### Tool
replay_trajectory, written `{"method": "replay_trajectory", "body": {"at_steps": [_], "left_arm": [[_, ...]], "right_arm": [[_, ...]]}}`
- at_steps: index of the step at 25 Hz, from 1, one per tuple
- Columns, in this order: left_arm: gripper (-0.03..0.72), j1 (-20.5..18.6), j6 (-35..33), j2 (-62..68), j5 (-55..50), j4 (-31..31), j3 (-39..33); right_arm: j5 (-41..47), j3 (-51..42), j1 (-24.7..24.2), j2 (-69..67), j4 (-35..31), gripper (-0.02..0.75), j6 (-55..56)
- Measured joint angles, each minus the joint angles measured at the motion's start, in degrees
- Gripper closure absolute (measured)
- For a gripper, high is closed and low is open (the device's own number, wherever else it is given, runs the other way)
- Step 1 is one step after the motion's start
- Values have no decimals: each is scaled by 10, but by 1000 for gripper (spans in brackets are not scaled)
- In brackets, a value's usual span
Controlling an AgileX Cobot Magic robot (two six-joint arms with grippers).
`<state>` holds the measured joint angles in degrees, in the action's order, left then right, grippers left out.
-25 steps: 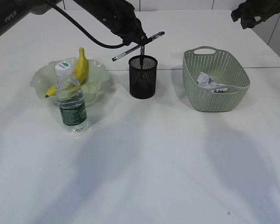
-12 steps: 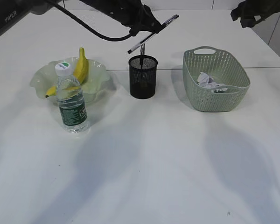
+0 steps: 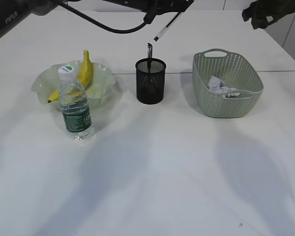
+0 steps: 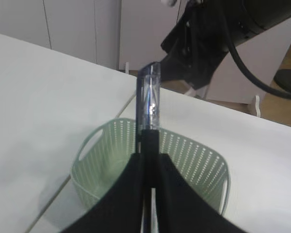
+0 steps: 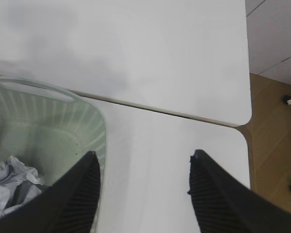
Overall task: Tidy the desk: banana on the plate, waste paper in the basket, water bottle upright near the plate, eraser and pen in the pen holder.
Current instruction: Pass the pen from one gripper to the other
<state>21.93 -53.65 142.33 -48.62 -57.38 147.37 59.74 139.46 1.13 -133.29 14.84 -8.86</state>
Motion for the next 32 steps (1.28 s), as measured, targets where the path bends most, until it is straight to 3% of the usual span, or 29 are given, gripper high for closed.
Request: {"method": "replay_trajectory", "body": {"at_steps": [12, 26, 32], "left_arm": [[676, 0, -52, 0, 15, -21, 0], [676, 0, -60, 0, 37, -25, 0], [676, 0, -62, 0, 43, -26, 0]], "right_arm": [[13, 0, 0, 0, -69, 296, 21], [30, 0, 0, 0, -272, 296, 34], [34, 0, 0, 0, -315, 296, 53]]}}
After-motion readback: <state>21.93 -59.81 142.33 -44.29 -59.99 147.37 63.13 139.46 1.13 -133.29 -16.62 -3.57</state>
